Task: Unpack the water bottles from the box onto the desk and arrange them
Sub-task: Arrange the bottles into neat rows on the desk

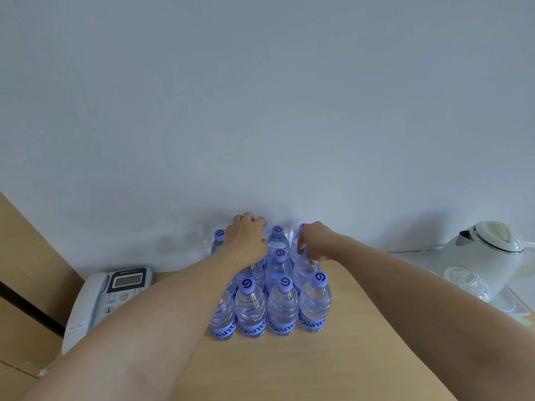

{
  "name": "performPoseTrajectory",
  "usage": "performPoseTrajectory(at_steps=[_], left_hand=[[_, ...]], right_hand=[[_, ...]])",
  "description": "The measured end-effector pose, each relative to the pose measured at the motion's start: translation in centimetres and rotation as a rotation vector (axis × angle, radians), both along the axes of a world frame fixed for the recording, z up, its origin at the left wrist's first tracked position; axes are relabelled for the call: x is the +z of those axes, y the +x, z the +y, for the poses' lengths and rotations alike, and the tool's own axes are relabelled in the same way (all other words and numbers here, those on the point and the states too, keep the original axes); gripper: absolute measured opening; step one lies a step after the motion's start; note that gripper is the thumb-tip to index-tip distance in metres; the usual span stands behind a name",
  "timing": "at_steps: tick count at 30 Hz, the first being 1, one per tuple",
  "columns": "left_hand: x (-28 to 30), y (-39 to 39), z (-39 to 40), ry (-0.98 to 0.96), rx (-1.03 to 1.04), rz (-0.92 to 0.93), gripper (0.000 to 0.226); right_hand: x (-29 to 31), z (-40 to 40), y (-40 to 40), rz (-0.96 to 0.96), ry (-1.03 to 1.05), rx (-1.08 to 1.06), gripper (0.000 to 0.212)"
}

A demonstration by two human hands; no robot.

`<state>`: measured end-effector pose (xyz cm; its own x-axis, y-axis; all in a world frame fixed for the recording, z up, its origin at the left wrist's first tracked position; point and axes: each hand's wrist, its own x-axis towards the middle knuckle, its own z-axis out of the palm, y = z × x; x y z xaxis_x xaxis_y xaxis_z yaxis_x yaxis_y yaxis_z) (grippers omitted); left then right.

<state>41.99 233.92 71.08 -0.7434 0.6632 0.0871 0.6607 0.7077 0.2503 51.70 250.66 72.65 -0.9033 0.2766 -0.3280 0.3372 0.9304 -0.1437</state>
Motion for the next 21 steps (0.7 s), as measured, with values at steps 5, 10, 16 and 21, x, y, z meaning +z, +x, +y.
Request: performPoseTrajectory(at_steps=[5,10,16,21], left_hand=[[0.02,-0.32,0.35,-0.011,-0.007,0.008,0.044],[0.23,-0.79,0.53,-0.017,-0.008,0.005,0.045],[0.08,-0.73,0.73,-0.014,-0.015,0.002,0.045],[-0.1,-0.63,0.78,-0.015,-0.028,0.007,0.044]], right_hand=[[-0.11,0.24,-0.16,0.007,-0.025,0.011,0.041],[0.02,0.14,-0.45,0.028,-0.045,-0.054,0.029],[0.3,-0.38,-0.38,0.002,-0.01,-0.019,0.033],[0.23,-0.27,-0.46,-0.009,0.001,0.007,0.035]])
